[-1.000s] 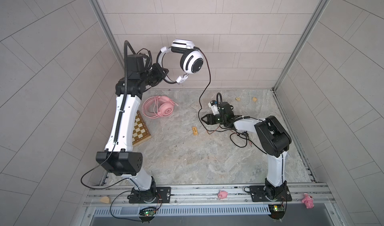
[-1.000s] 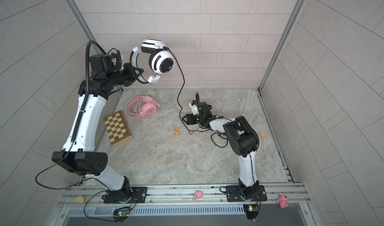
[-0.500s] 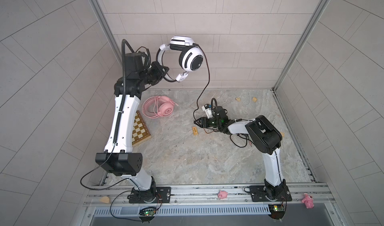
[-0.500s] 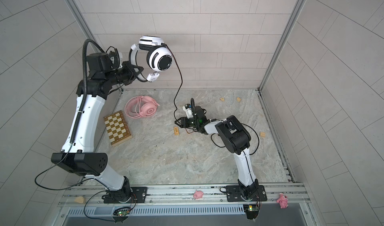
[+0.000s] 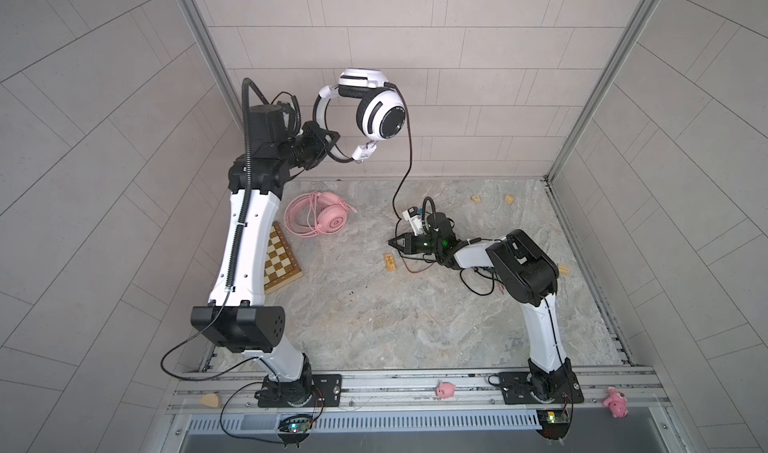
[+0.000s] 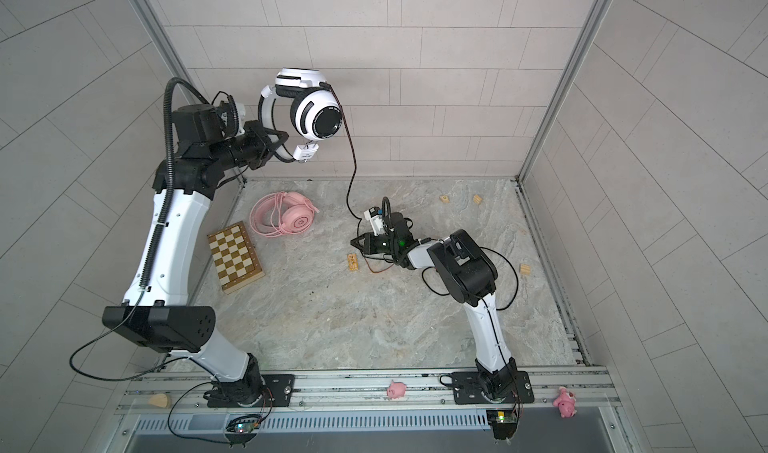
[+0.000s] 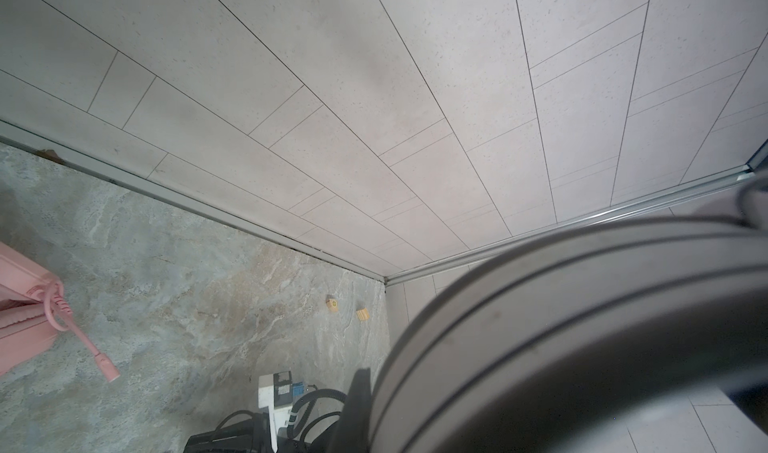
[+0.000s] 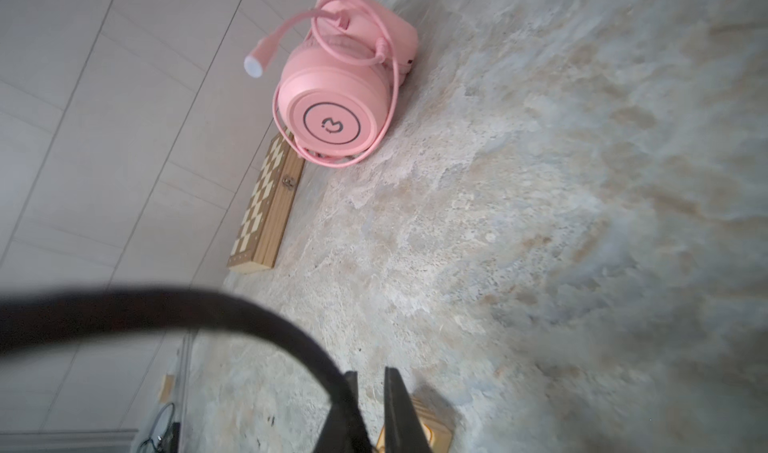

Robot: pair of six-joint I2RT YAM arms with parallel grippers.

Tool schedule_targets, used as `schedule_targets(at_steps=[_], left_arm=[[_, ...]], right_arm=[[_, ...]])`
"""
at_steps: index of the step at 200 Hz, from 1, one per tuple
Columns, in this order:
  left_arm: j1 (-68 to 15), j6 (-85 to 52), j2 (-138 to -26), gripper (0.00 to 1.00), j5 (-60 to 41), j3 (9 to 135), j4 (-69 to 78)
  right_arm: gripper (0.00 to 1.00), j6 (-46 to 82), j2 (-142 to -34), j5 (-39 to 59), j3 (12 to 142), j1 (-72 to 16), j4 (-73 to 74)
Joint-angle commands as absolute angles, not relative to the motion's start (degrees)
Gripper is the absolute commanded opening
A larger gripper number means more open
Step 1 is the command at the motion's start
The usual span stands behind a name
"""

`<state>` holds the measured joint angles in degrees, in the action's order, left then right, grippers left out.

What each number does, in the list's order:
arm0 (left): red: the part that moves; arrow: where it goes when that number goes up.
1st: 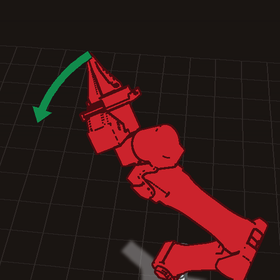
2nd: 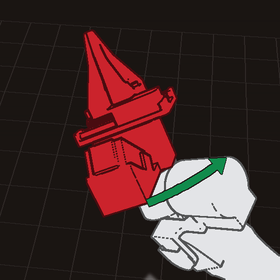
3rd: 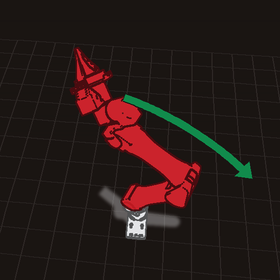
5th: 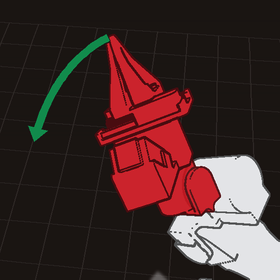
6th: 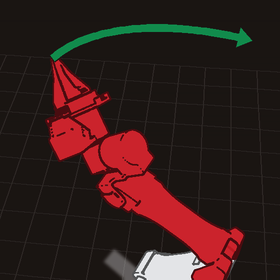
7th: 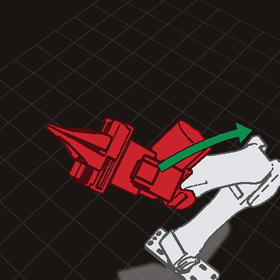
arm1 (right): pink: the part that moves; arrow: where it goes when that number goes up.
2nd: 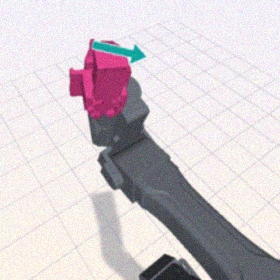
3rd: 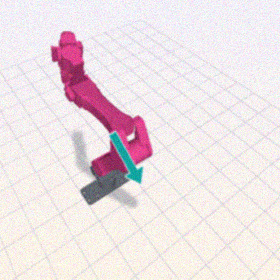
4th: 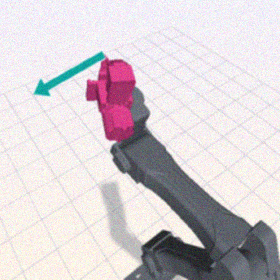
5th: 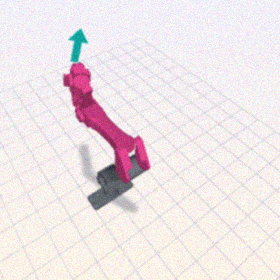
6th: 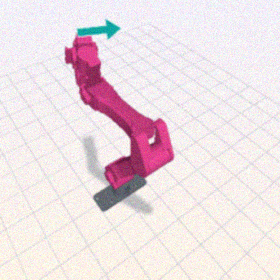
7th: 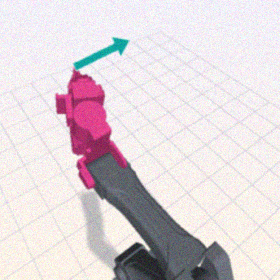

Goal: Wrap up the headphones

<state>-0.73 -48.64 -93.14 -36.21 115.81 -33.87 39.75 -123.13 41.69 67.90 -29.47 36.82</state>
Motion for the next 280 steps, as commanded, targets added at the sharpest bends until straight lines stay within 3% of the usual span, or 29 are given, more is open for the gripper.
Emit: schedule_targets(at_steps=[1, 31, 76, 95, 136, 212, 239, 280], left_arm=[[-0.2, -49.9, -91.7, 0.00, -37.4, 117.2, -30.4], [-0.2, -48.1, -90.8, 0.00, -31.8, 113.6, -31.3], [-0.3, -49.0, -88.5, 0.00, -20.6, 103.7, -29.2], [-0.2, -48.9, -88.9, 0.00, -21.1, 101.5, -27.7], [-0.9, -45.4, -92.0, 0.00, -24.7, 101.9, -32.1], [-4.9, -34.2, -90.2, 0.00, -11.5, 102.1, -38.6], [-8.1, -29.9, -91.6, 0.00, -6.5, 102.8, -40.1], [-11.1, -27.9, -94.4, 0.00, -7.9, 103.7, -42.0]], right_arm=[[0.00, 40.7, -122.0, 41.5, 66.4, -29.2, 38.6], [0.00, 36.7, -114.3, 36.8, 58.8, -27.0, 32.1], [0.00, 17.0, -98.1, 24.3, 58.2, -25.8, -7.1], [0.00, 13.8, -93.7, 19.5, 58.9, -25.8, -17.7], [0.00, 11.3, -88.2, 11.0, 61.9, -25.4, -27.5], [0.00, 4.6, -82.2, 2.3, 77.5, -33.1, -49.9], [0.00, 2.6, -78.6, 1.3, 81.5, -35.4, -53.4], [0.00, 2.2, -75.2, 5.4, 88.7, -35.8, -55.8]])
